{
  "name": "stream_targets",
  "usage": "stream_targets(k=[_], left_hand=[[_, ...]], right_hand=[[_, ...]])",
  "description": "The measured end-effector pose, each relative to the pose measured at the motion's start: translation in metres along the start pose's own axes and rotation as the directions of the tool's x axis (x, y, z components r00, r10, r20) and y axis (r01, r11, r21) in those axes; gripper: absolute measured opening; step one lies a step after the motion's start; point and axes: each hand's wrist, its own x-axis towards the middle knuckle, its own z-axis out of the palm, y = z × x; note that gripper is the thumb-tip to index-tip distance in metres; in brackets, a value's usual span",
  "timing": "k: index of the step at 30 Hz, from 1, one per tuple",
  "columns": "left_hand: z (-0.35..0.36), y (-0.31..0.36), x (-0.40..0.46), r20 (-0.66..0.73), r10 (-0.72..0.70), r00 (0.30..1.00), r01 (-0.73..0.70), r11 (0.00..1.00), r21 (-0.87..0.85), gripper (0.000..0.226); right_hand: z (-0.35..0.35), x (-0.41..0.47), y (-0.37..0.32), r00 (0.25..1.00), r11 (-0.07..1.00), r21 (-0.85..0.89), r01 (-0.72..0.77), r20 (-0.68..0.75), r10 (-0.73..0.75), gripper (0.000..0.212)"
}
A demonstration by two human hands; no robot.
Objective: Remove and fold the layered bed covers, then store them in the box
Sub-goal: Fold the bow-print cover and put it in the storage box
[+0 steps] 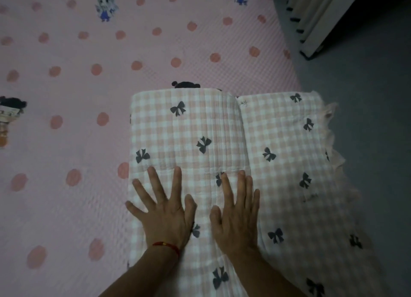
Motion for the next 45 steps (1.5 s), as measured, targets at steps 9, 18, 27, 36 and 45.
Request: stream_targets(k=[9, 18, 27, 36, 45], left_hand=[[-0.026, -0.004, -0.011, 0.011, 0.066, 0.998, -0.063, 0.979, -0.194, 0.073], [-0.068, -0.042, -0.026, 0.333, -0.311, 0.890, 0.454, 0.666, -0.592, 0.063], [-0.172, 0.067, -0.065, 0.157, -0.424, 0.892, 0.447, 0.777, -0.443, 0.095], [-0.185, 0.284, -0.112, 0.094, 0.136, 0.986, -0.021, 0.670, -0.742, 0.036], [-0.046, 0.246, -0.097, 0.513, -0.124, 0.849, 0.505, 0.476, -0.720, 0.083]], right_hand=[[0.011, 0.001, 0.002, 0.997, 0.999, 0.041, 0.005, -0.071, -0.002, 0.081], [0.003, 0.003, 0.012, 0.999, 0.981, 0.187, 0.054, -0.020, -0.051, 0.081], [-0.104, 0.018, 0.083, 0.798, 0.697, 0.687, -0.207, 0.530, -0.285, 0.062], [-0.234, -0.026, 0.213, 0.872, 0.200, 0.850, -0.488, 0.481, 0.085, 0.032], [-0.207, -0.019, 0.305, 0.908, 0.304, 0.856, -0.419, 0.382, 0.173, 0.134]])
